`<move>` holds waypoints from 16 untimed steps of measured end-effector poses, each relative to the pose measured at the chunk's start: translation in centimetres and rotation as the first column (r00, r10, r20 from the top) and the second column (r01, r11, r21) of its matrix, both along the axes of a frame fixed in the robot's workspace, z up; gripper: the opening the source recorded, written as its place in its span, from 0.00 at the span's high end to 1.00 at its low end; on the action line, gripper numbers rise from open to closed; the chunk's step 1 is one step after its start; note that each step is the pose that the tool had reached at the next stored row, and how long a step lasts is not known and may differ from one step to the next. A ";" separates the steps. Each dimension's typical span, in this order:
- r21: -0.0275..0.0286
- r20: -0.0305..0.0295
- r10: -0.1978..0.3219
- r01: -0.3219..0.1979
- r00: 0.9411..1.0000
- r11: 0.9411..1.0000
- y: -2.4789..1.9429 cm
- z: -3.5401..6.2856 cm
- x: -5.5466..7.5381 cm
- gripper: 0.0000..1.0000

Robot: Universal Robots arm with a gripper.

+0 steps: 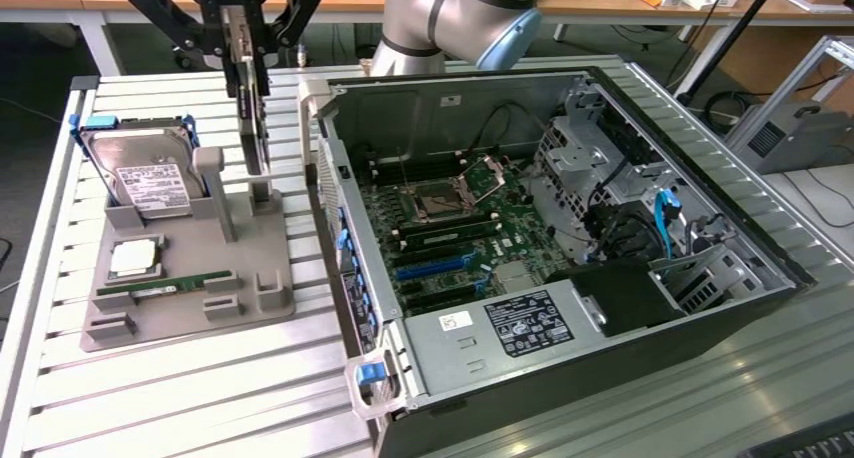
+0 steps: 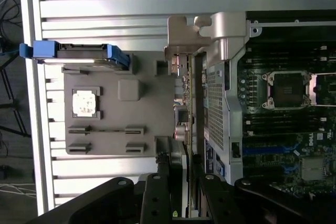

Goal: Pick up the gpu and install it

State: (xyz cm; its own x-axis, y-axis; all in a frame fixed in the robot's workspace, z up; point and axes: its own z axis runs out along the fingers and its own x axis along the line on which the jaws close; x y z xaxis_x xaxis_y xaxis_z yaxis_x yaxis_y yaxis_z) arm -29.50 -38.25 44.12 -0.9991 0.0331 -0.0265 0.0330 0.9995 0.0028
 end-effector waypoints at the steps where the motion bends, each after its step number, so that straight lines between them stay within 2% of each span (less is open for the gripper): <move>1: 0.000 0.000 0.000 0.000 1.000 1.000 -0.04 0.00 0.0 0.73; 16: 0.000 0.000 0.000 0.000 1.000 1.000 -0.30 -0.01 0.8 0.73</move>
